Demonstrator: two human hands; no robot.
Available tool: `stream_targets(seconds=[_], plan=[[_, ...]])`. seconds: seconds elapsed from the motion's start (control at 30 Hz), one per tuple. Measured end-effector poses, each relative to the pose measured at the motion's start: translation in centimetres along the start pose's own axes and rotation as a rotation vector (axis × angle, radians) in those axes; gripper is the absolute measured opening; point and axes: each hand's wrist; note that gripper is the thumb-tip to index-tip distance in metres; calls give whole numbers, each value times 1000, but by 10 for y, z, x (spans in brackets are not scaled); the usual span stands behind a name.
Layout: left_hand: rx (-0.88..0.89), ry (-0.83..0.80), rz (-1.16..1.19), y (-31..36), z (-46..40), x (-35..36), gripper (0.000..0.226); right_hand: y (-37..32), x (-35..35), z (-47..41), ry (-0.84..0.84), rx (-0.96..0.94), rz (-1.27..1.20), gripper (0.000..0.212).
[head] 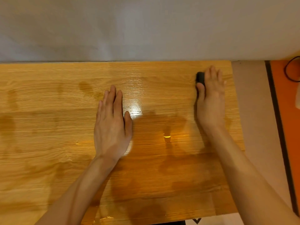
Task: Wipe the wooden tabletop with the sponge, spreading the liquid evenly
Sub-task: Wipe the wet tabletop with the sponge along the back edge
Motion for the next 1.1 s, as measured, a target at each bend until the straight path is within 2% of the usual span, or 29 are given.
stream_targets(seconds=[0.07, 0.1, 0.23, 0.3, 0.33, 0.37, 0.47, 0.53, 0.57, 0.63, 0.7, 0.77, 0.83, 0.93, 1.0, 1.07, 1.1], plan=[[-2, -7, -2, -1, -1, 0, 56, -8, 2, 8, 51, 123, 18, 49], [-3, -11, -2, -1, -1, 0, 56, -26, 10, 14, 53, 101, 45, 49], [-17, -17, -9, 1, -2, 0, 56, -98, 54, 49, 3, -347, 141, 50], [-17, -15, -7, 1, -2, 1, 57, -85, 48, 43, -90, -511, 167, 49], [-14, -16, -1, 0, -2, 1, 57, -65, 39, 34, -87, -505, 156, 48], [-9, -15, 5, 0, -2, 1, 57, -40, 27, 25, -75, -412, 118, 48], [-1, -19, 16, -2, -1, 1, 58, 25, -19, 12, 34, 58, 48, 47], [-1, -16, 17, -1, -1, 1, 58, 18, -17, 17, 127, 215, 51, 48], [-1, -15, 16, -1, -1, 0, 58, -2, -5, 25, 127, 190, 94, 47], [-7, -9, 13, 0, -2, 0, 57, -57, 26, 46, 120, -30, 133, 47], [-7, -2, 9, 1, -1, -1, 56, -99, 48, 65, -22, -269, 95, 49], [3, 3, 8, 1, 0, -1, 56, -94, 42, 64, -145, -439, 110, 49], [18, 8, 20, 0, 0, -1, 56, -50, 21, 55, -104, -384, 85, 48], [21, 7, 33, 0, 0, 0, 56, 29, -22, 42, 25, 41, 17, 48], [17, 9, 33, 0, 0, 0, 55, 43, -26, 40, 144, 237, 11, 50], [19, 9, 31, 0, -1, -1, 55, 8, -2, 51, 173, 218, 51, 52], [20, 9, 28, 0, -1, -1, 55, -18, 15, 63, 192, 85, 125, 57]])
Point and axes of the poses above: each hand's wrist, its own z-axis away from the middle knuckle, its own x-axis out of the palm, y = z × x, and after that the axes turned 4 degrees about -x, right-handed
